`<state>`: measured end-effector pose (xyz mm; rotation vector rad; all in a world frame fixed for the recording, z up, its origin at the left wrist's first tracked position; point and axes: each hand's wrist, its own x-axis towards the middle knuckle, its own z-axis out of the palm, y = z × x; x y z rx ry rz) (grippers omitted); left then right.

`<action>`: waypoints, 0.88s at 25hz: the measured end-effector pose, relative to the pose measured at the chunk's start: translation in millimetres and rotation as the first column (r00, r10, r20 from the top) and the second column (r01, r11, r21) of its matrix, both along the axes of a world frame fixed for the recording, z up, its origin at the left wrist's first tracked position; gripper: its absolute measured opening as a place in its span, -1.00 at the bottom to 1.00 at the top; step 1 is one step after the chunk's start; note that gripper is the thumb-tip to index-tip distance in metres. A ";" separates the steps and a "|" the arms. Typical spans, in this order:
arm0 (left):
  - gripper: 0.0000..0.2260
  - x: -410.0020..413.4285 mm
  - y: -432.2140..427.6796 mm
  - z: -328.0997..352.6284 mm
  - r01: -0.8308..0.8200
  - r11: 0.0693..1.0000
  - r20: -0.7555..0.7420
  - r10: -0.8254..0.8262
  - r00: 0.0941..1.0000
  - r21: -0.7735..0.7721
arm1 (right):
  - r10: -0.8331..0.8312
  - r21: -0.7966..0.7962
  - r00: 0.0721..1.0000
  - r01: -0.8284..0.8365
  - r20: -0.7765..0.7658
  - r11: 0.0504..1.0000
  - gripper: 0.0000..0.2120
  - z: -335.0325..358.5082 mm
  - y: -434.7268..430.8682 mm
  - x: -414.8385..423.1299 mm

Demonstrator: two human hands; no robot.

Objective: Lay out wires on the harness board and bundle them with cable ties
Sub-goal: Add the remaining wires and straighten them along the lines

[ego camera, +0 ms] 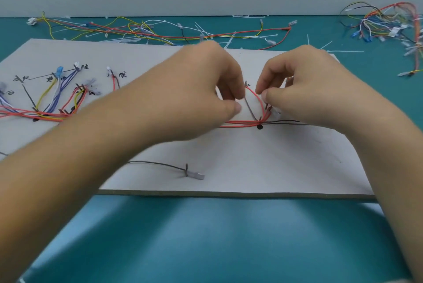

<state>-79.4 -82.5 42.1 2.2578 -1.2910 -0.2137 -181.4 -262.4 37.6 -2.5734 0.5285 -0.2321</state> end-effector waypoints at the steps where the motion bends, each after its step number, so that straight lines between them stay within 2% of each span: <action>1: -0.95 5.9 10.2 3.0 -0.013 1.000 0.011 0.013 1.000 0.002 | 0.000 0.007 1.000 0.000 0.006 1.000 -0.78 -0.3 -0.3 0.2; 5: -0.93 29.0 59.1 -6.7 -0.158 0.987 0.123 0.161 0.979 -0.034 | 0.020 -0.011 0.996 -0.021 -0.087 1.000 -0.87 -4.0 -2.3 -0.3; 8: -0.88 40.2 87.7 -25.1 -0.255 0.967 0.176 0.254 0.951 -0.017 | 0.014 -0.016 0.991 -0.016 -0.131 1.000 -0.86 -6.4 -3.7 1.5; 12: -0.88 44.2 102.6 -43.8 -0.228 0.972 0.128 0.233 0.964 -0.050 | 0.003 -0.001 0.994 -0.003 -0.113 1.000 -0.83 -7.9 -1.9 2.6; 16: -0.79 57.0 119.9 -53.1 -0.265 0.956 0.120 0.280 0.952 -0.129 | -0.019 -0.002 0.994 0.018 -0.106 1.000 -0.88 -10.9 3.2 5.5; 20: -0.67 68.3 141.2 -60.3 -0.324 0.938 0.109 0.337 0.935 -0.120 | -0.039 -0.033 0.994 0.036 -0.106 0.999 -0.91 -12.6 6.9 7.9; 22: -0.74 69.6 143.7 -58.9 -0.319 0.941 0.121 0.332 0.936 -0.114 | -0.048 -0.034 0.993 0.045 -0.106 0.998 -0.91 -11.6 7.5 8.1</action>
